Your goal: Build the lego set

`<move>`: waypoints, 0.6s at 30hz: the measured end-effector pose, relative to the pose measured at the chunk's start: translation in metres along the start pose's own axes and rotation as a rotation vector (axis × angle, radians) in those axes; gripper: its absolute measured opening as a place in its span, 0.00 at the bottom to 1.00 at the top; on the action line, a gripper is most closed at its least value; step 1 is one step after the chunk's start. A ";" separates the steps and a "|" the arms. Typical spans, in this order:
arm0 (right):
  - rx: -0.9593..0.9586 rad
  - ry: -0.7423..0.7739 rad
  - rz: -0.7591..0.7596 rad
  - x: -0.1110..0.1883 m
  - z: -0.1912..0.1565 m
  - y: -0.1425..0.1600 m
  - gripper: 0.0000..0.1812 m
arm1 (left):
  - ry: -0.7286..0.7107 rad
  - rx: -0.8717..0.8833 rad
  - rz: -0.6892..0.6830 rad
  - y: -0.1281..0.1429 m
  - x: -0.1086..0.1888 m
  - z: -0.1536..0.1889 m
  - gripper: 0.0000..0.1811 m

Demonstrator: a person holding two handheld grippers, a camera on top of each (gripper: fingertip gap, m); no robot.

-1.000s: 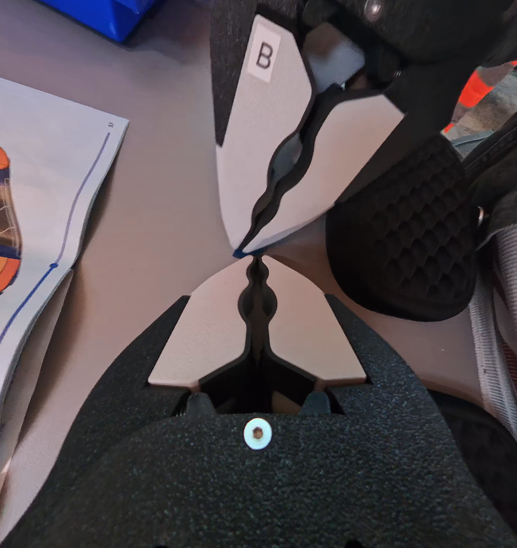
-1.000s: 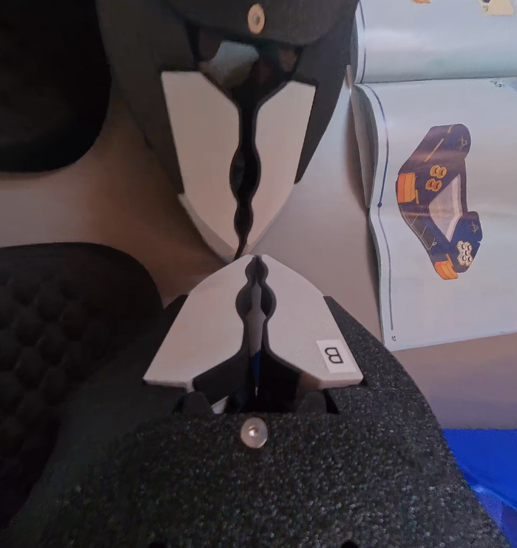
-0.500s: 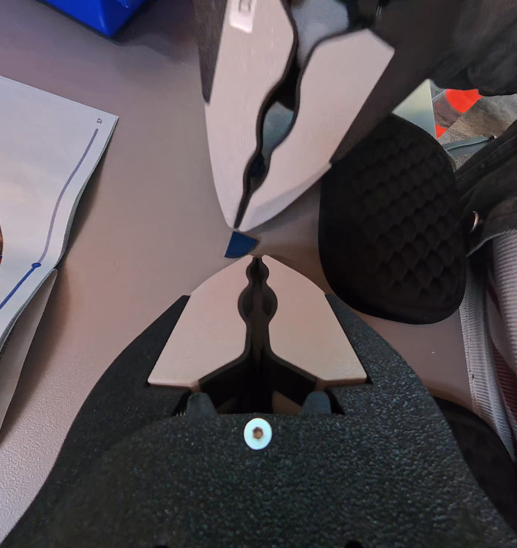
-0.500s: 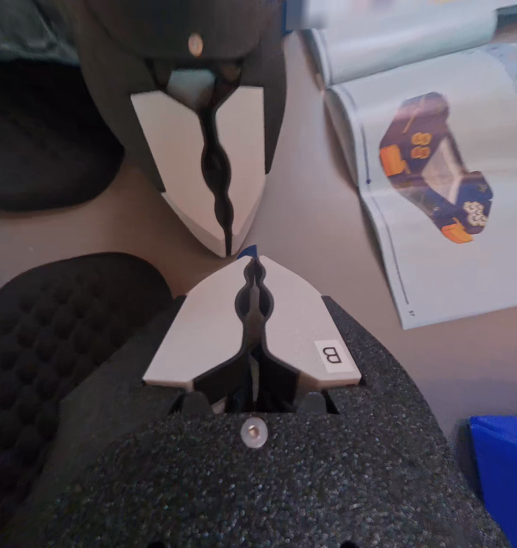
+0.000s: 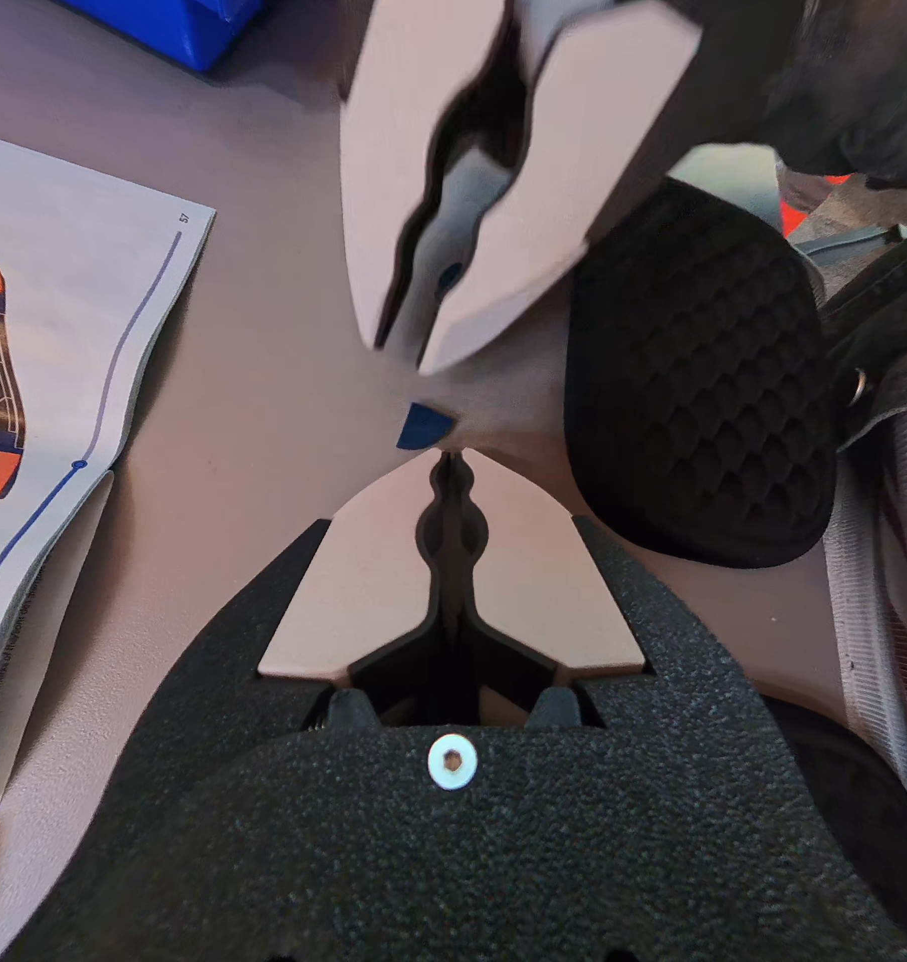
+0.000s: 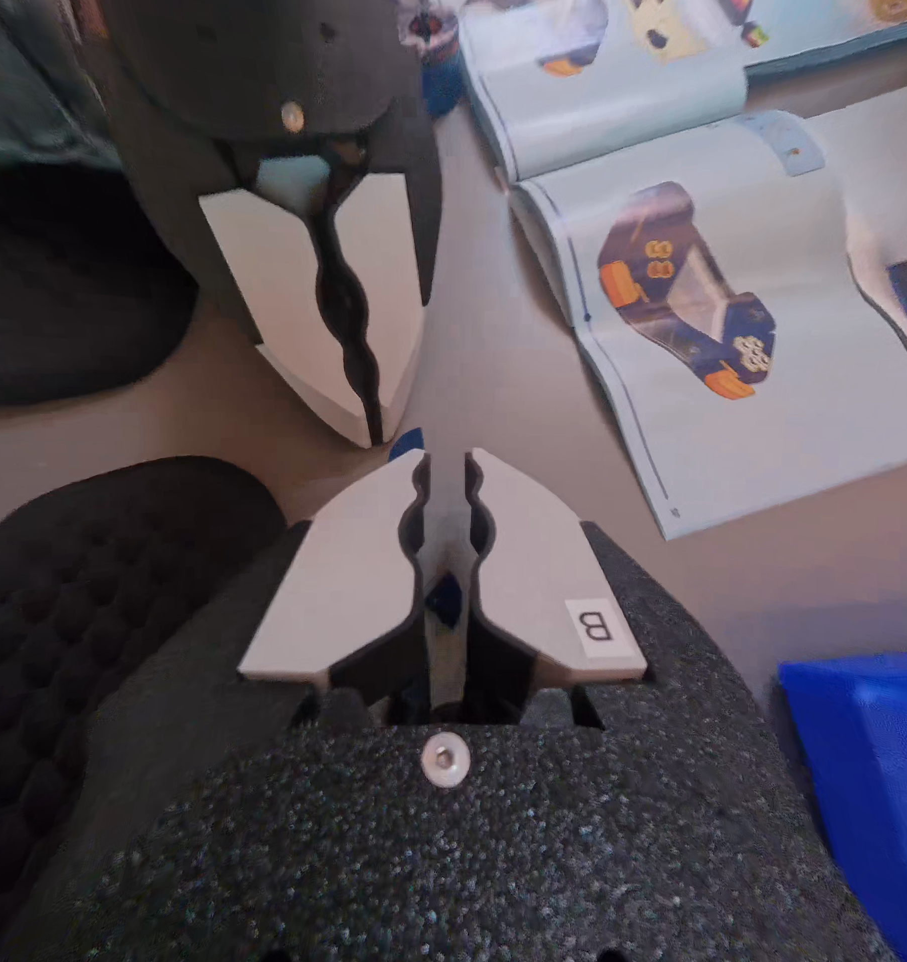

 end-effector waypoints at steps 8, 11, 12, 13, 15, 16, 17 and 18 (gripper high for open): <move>-0.075 0.123 -0.148 0.057 0.008 0.034 0.12 | -0.240 -0.116 -0.061 -0.009 -0.003 -0.005 0.19; -0.095 0.119 -0.216 0.062 -0.003 0.051 0.11 | -0.302 -0.128 -0.075 -0.010 -0.003 -0.012 0.16; -0.091 0.115 -0.230 0.062 -0.007 0.055 0.10 | -0.326 -0.130 -0.083 -0.009 0.000 -0.016 0.14; -0.086 0.108 -0.244 0.062 -0.010 0.059 0.08 | -0.355 -0.136 -0.092 -0.008 0.004 -0.020 0.12; -0.069 0.092 -0.271 0.064 -0.016 0.065 0.07 | -0.386 -0.151 -0.088 -0.008 0.009 -0.023 0.12; -0.061 0.078 -0.284 0.065 -0.019 0.068 0.07 | -0.385 -0.165 -0.077 -0.010 0.011 -0.022 0.12; -0.054 0.056 -0.292 0.066 -0.022 0.070 0.07 | -0.371 -0.193 -0.063 -0.014 0.012 -0.018 0.12; -0.047 0.039 -0.296 0.067 -0.025 0.072 0.07 | -0.346 -0.229 -0.049 -0.019 0.011 -0.012 0.12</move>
Point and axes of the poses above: each gripper's, where its closed fingertips meet, x back along the fingers, y out of its underside, z = x × y across the jaws, the point moved 3 cm from there along x, back along the fingers, and after that the axes turned 1 degree about x, right-handed, at the moved point
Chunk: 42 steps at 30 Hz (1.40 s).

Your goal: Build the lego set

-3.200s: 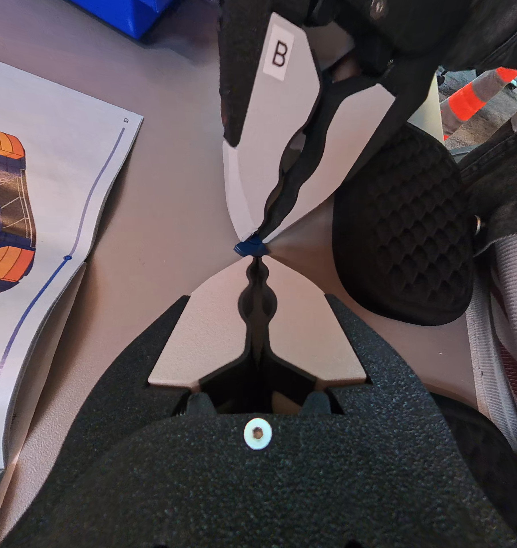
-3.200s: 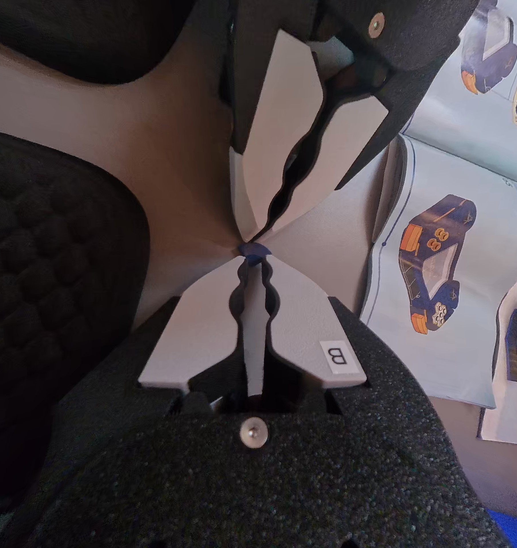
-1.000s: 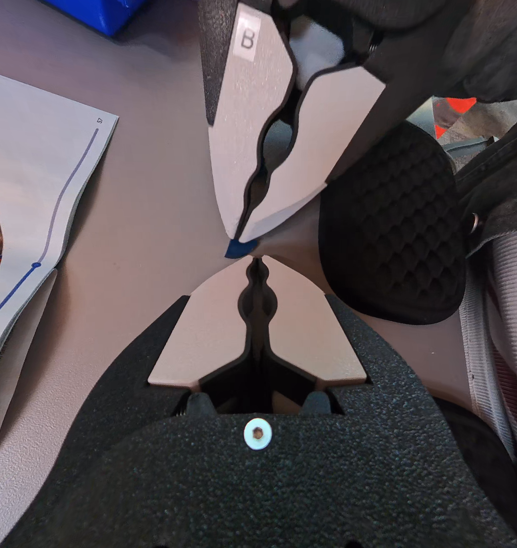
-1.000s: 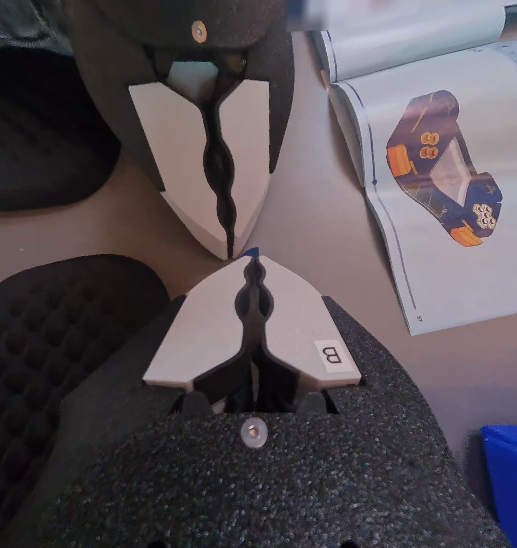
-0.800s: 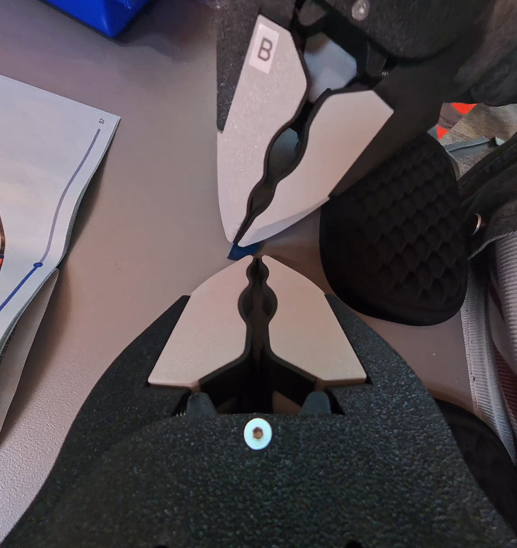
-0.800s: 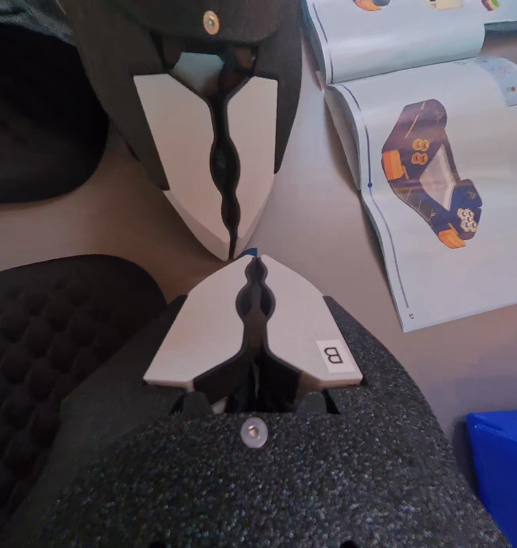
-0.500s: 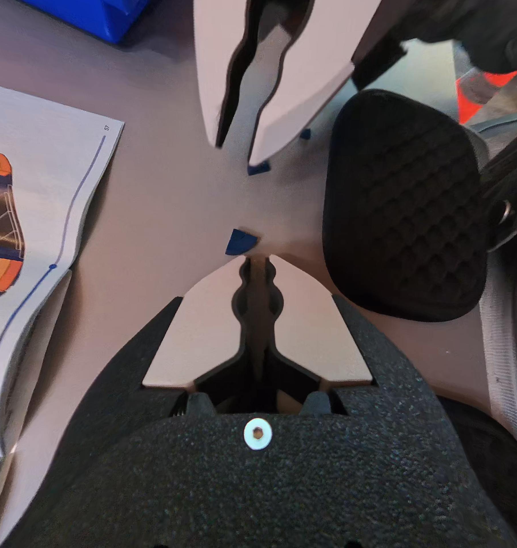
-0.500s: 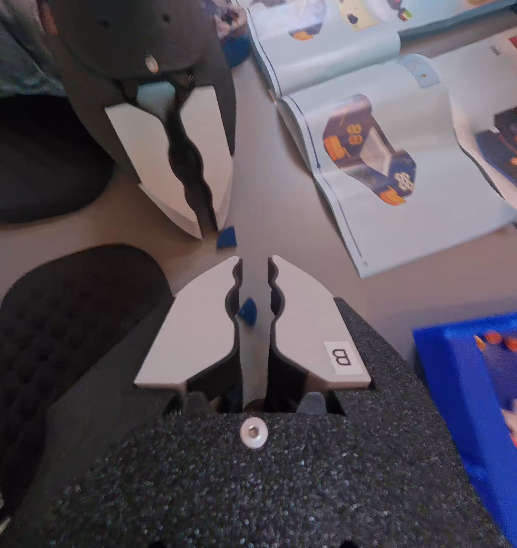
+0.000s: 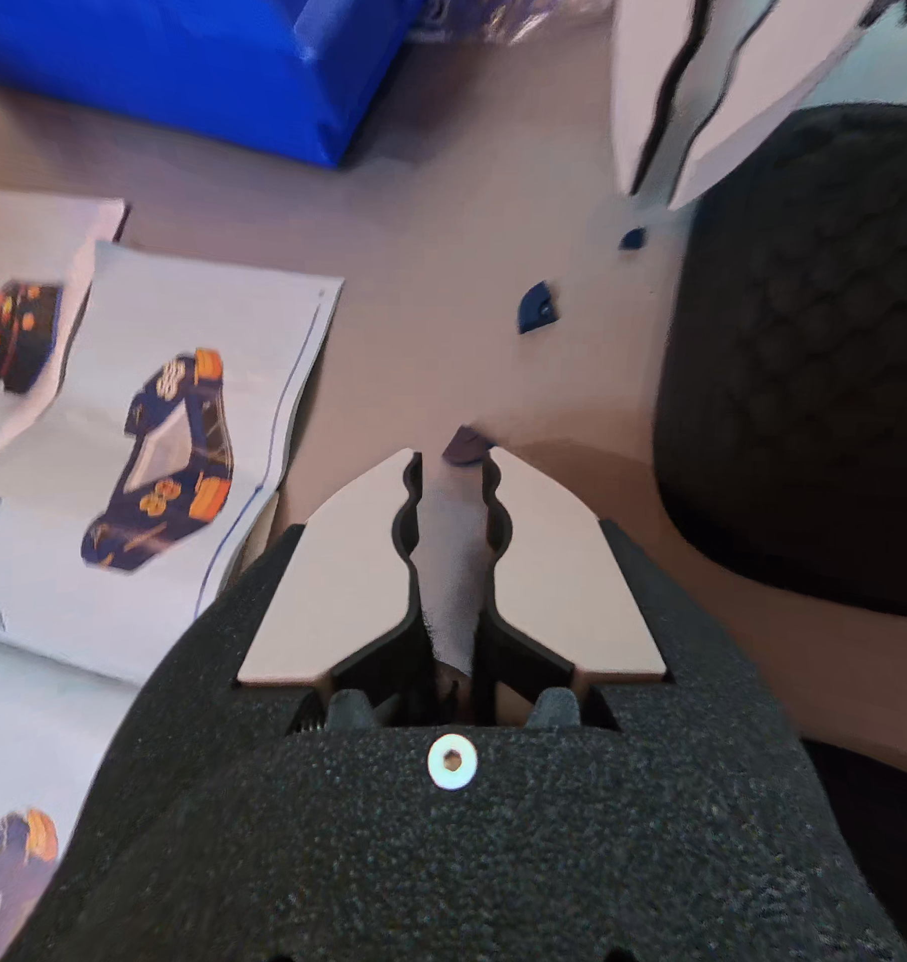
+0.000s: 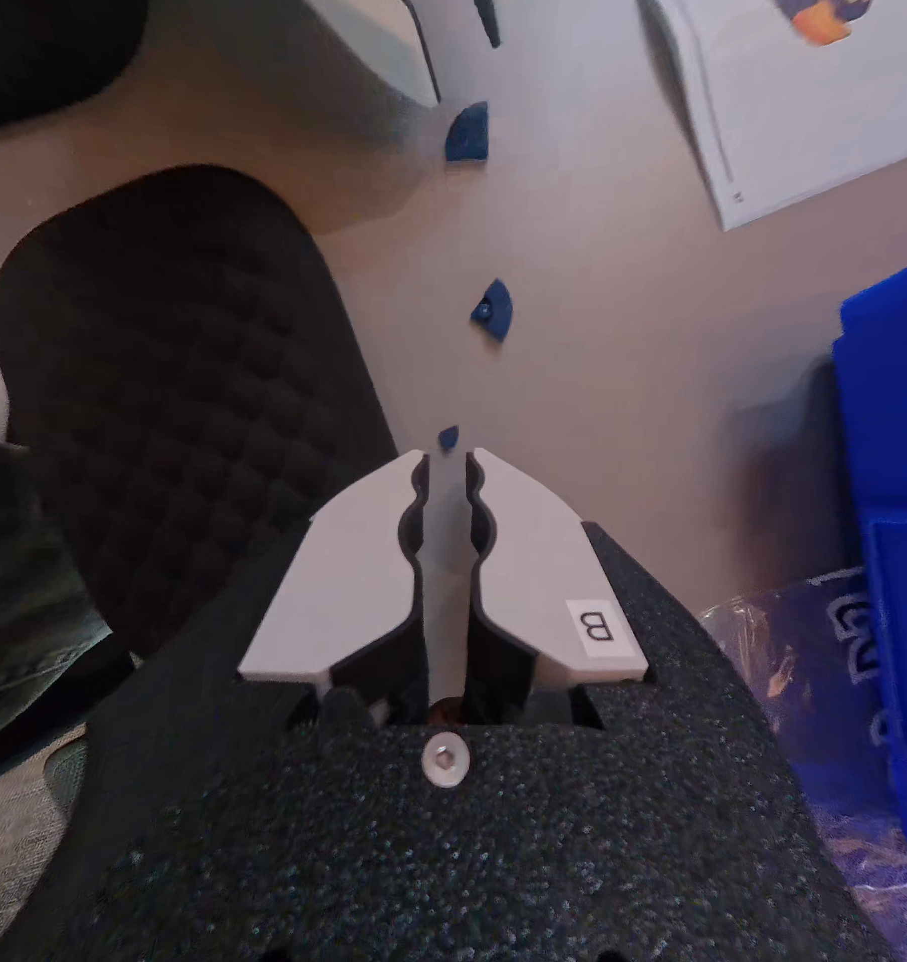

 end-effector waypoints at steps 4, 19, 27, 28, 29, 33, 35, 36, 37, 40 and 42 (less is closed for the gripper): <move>0.023 -0.027 0.019 -0.007 0.000 0.002 0.06 | 0.150 -0.067 0.030 -0.022 -0.009 0.017 0.15; 0.023 -0.028 0.194 -0.008 0.002 -0.028 0.00 | 0.545 0.003 -0.063 -0.027 -0.032 0.046 0.25; 0.073 -0.035 0.143 -0.037 0.025 -0.039 0.00 | 0.445 0.041 -0.020 -0.026 -0.034 0.037 0.38; 0.090 -0.046 0.155 -0.040 0.026 -0.043 0.00 | 0.474 0.056 -0.022 -0.027 -0.033 0.040 0.36; 0.104 -0.055 0.155 -0.041 0.027 -0.045 0.00 | 0.484 0.070 -0.034 -0.026 -0.031 0.042 0.34; 0.118 -0.047 0.155 -0.020 0.031 -0.040 0.01 | 0.459 0.067 -0.038 -0.020 -0.020 0.043 0.32; 0.077 -0.018 0.116 -0.005 0.031 -0.026 0.01 | 0.446 0.070 -0.021 -0.018 -0.017 0.043 0.32; 0.044 -0.011 0.082 0.000 0.028 -0.017 0.01 | 0.442 0.077 -0.017 -0.017 -0.017 0.043 0.31; 0.016 -0.018 0.052 0.003 0.022 -0.009 0.00 | 0.445 0.084 -0.016 -0.017 -0.017 0.044 0.31; -0.055 -0.075 0.004 0.001 -0.001 0.005 0.00 | 0.466 0.102 -0.004 -0.019 -0.021 0.047 0.30; -0.101 -0.095 -0.008 -0.004 -0.006 0.009 0.00 | 0.472 0.116 -0.002 -0.019 -0.023 0.046 0.32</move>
Point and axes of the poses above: each gripper's, where its closed fingertips meet, x back along the fingers, y out of its underside, z = x × y across the jaws, the point moved 3 cm from there along x, back along the fingers, and after that the axes turned 1 degree about x, right-handed, at the moved point
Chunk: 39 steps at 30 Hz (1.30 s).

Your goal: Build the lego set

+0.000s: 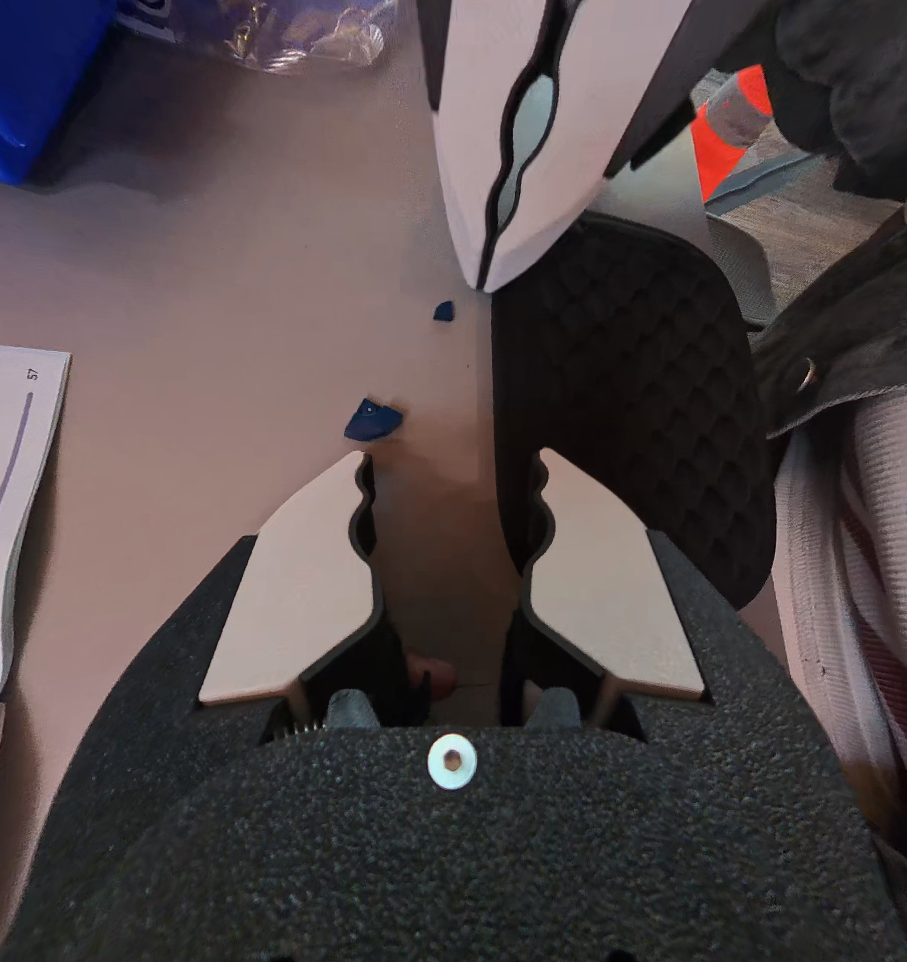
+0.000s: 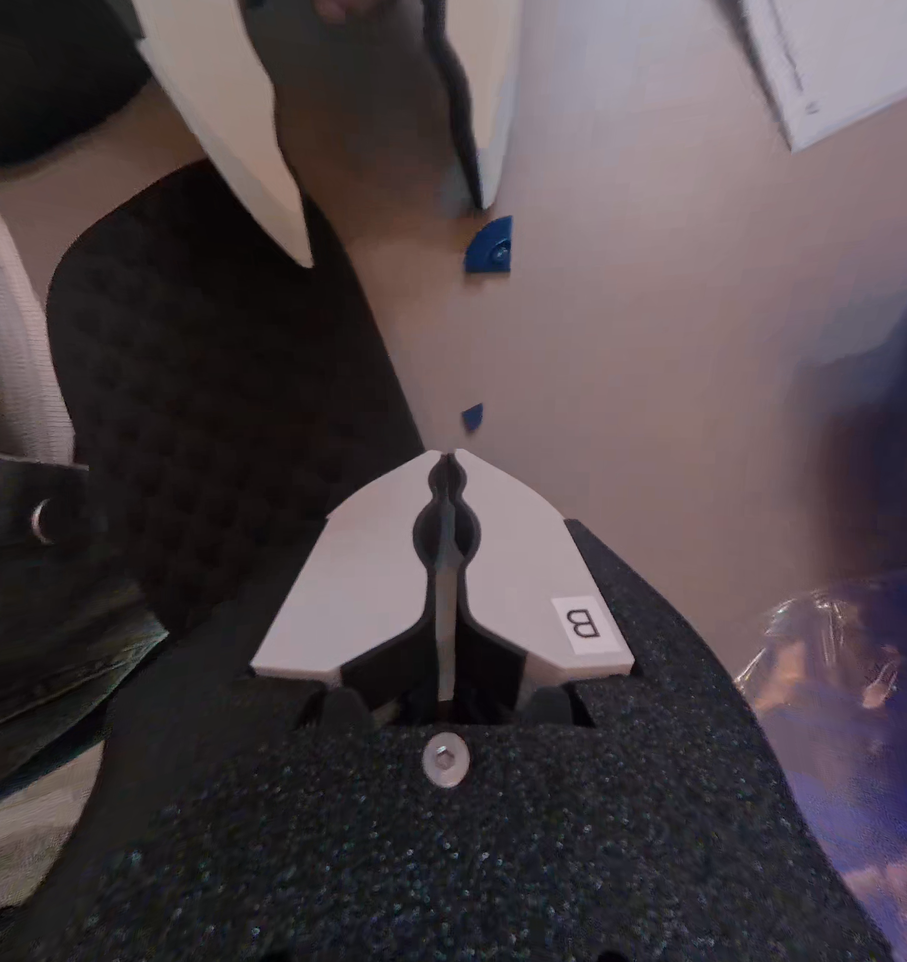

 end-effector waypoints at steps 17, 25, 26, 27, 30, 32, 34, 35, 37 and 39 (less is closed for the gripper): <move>-0.043 0.017 0.008 -0.002 0.004 -0.005 0.00 | 0.031 0.000 0.036 -0.003 -0.004 -0.001 0.34; 0.037 0.015 0.075 -0.015 0.020 -0.024 0.00 | 0.040 -0.011 0.032 -0.004 -0.004 -0.001 0.34; 0.054 0.012 0.075 -0.016 0.020 -0.026 0.00 | 0.041 -0.012 0.031 -0.004 -0.004 -0.001 0.34; 0.064 0.013 0.071 -0.015 0.020 -0.025 0.01 | 0.042 -0.014 0.031 -0.005 -0.005 -0.002 0.34; 0.094 0.038 0.120 -0.007 0.016 -0.024 0.05 | 0.041 -0.016 0.028 -0.005 -0.005 -0.002 0.34; 0.192 0.085 0.154 -0.004 0.012 -0.023 0.06 | 0.040 -0.024 0.028 -0.005 -0.005 -0.001 0.34; 0.323 0.100 0.156 -0.003 0.008 -0.021 0.07 | 0.044 -0.028 0.027 -0.005 -0.006 -0.001 0.34; 0.396 0.077 0.155 -0.002 0.005 -0.022 0.07 | 0.046 -0.030 0.028 -0.005 -0.006 -0.001 0.34; 0.553 0.028 0.118 0.000 0.006 -0.025 0.07 | 0.052 -0.030 0.031 -0.006 -0.007 -0.001 0.34; 0.718 -0.004 0.042 -0.001 0.013 -0.026 0.07 | 0.049 -0.029 0.029 -0.006 -0.007 0.000 0.34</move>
Point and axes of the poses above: each gripper's, where its closed fingertips meet, x back along the fingers, y out of its underside, z = x × y across the jaws, the point moved 3 cm from there along x, back along the fingers, and after that the axes turned 1 degree about x, right-handed, at the moved point
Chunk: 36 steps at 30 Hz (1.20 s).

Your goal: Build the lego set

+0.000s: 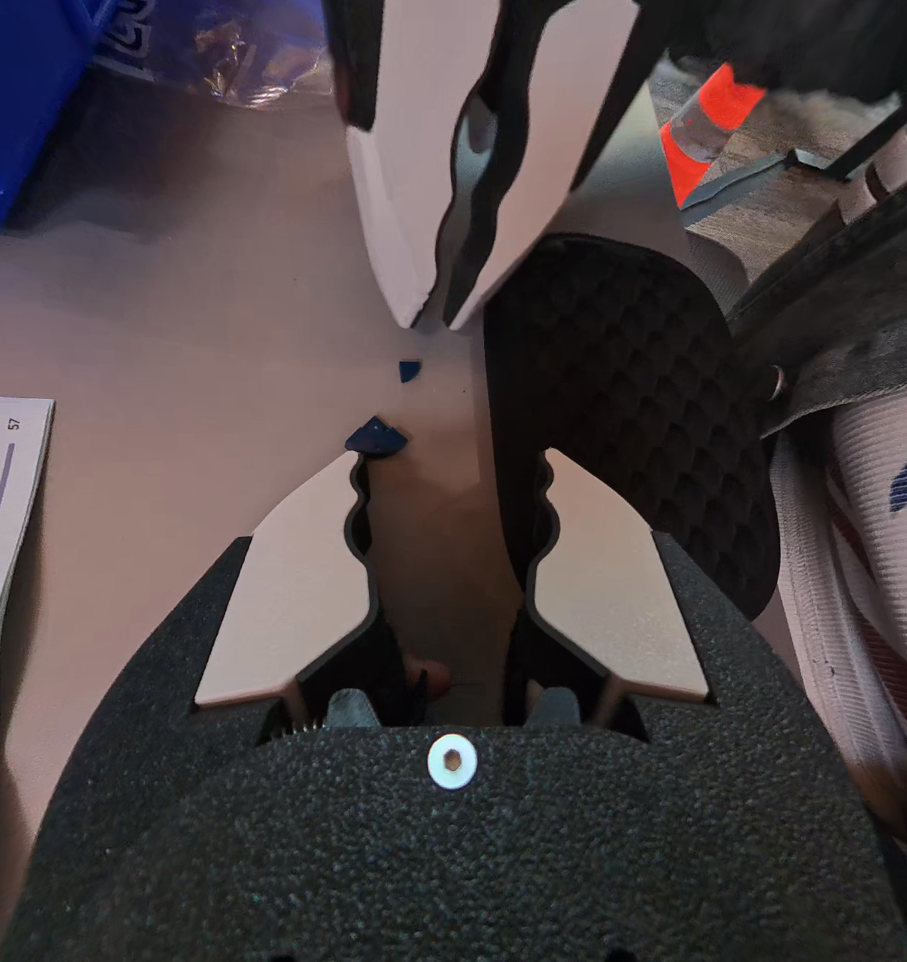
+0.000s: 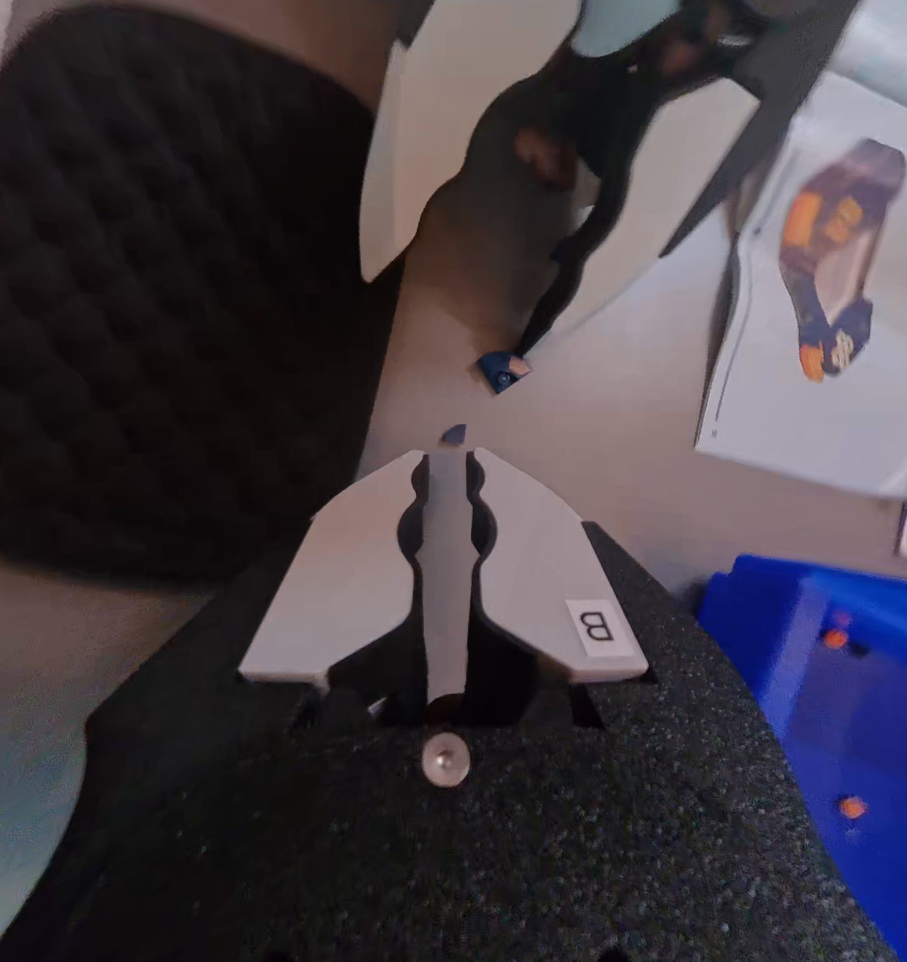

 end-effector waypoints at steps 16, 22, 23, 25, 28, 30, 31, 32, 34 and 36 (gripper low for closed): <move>0.236 -0.286 -0.103 -0.020 0.009 -0.003 0.06 | -0.015 0.021 0.012 0.002 0.002 0.002 0.33; 0.281 -0.333 -0.119 -0.023 0.012 -0.006 0.05 | -0.014 0.024 0.014 0.003 0.002 0.002 0.33; 0.279 -0.336 -0.116 -0.023 0.012 -0.006 0.05 | -0.015 0.024 0.016 0.003 0.002 0.002 0.33; 0.255 -0.333 -0.104 -0.024 0.012 -0.007 0.05 | -0.015 0.025 0.021 0.003 0.002 0.002 0.33; 0.100 -0.281 -0.063 -0.024 0.017 -0.007 0.05 | -0.016 0.029 0.031 0.003 0.002 0.002 0.34; -0.103 -0.208 -0.009 -0.022 0.024 -0.010 0.05 | -0.020 0.031 0.036 0.003 0.002 0.003 0.34; -0.211 -0.163 0.000 -0.020 0.027 -0.011 0.05 | -0.020 0.032 0.038 0.003 0.002 0.003 0.34; -0.302 -0.127 0.025 -0.019 0.028 -0.014 0.05 | -0.019 0.034 0.042 0.003 0.002 0.004 0.35; -0.399 -0.080 0.129 -0.015 0.023 -0.027 0.05 | -0.007 0.039 0.051 0.002 0.001 0.005 0.35; -0.435 -0.020 0.151 -0.013 0.023 -0.028 0.05 | 0.006 0.039 0.055 0.002 0.000 0.006 0.35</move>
Point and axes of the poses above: each gripper's, where its closed fingertips meet, x back along the fingers, y out of its underside, z = x × y across the jaws, the point moved 3 cm from there along x, back along the fingers, and after that the axes turned 1 degree about x, right-handed, at the moved point
